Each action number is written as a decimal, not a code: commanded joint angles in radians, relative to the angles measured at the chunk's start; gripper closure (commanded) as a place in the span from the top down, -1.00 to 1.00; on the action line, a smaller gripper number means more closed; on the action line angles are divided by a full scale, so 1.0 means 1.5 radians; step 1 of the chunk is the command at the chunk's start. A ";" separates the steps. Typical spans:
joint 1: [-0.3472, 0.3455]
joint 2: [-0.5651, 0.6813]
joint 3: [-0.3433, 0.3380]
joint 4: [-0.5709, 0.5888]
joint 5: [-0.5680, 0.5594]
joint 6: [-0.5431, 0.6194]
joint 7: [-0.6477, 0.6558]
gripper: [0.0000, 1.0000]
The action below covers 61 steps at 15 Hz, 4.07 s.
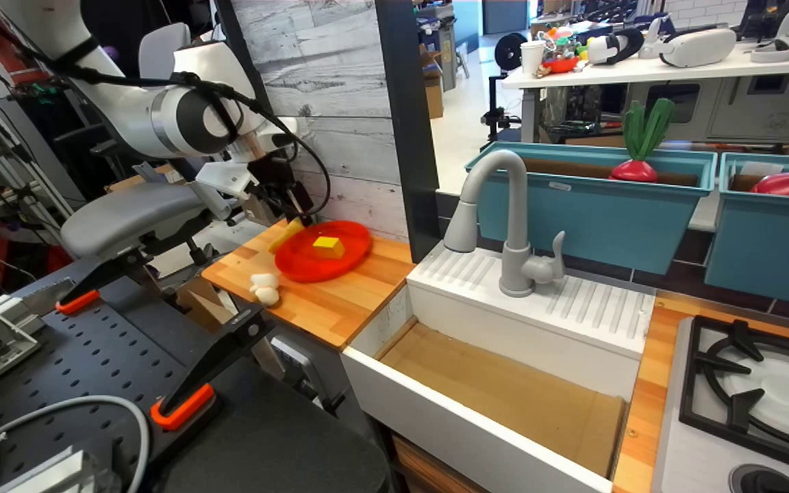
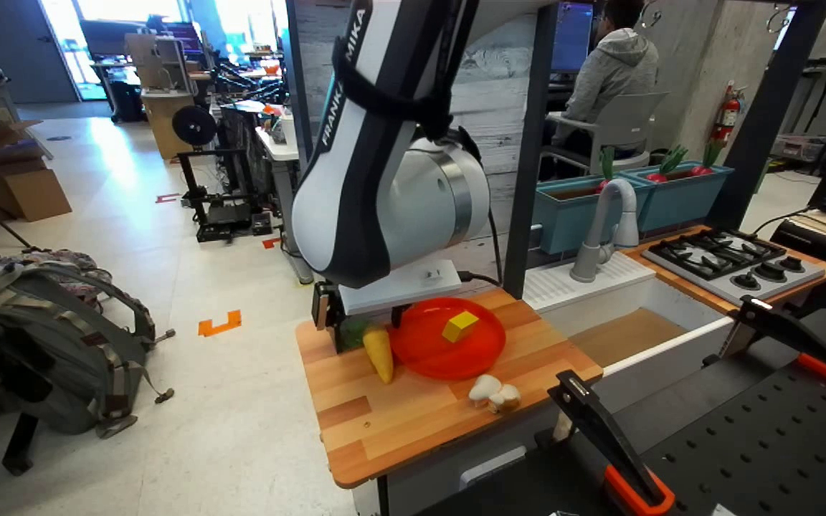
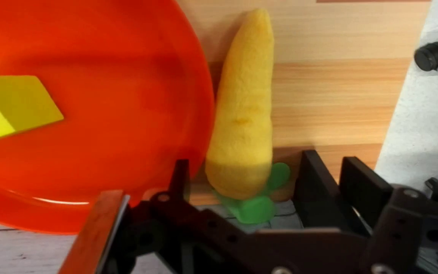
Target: Move the carrot to the right
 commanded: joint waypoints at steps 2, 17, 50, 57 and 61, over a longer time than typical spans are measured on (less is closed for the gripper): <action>0.035 0.014 -0.046 -0.014 -0.027 0.013 0.008 1.00; 0.073 0.016 -0.092 -0.018 -0.036 -0.009 0.026 0.37; 0.142 -0.036 -0.148 -0.070 -0.037 0.010 0.054 -0.95; 0.127 -0.155 -0.135 -0.188 -0.036 0.001 0.047 -0.95; 0.097 -0.232 -0.133 -0.274 -0.035 -0.008 0.042 -0.95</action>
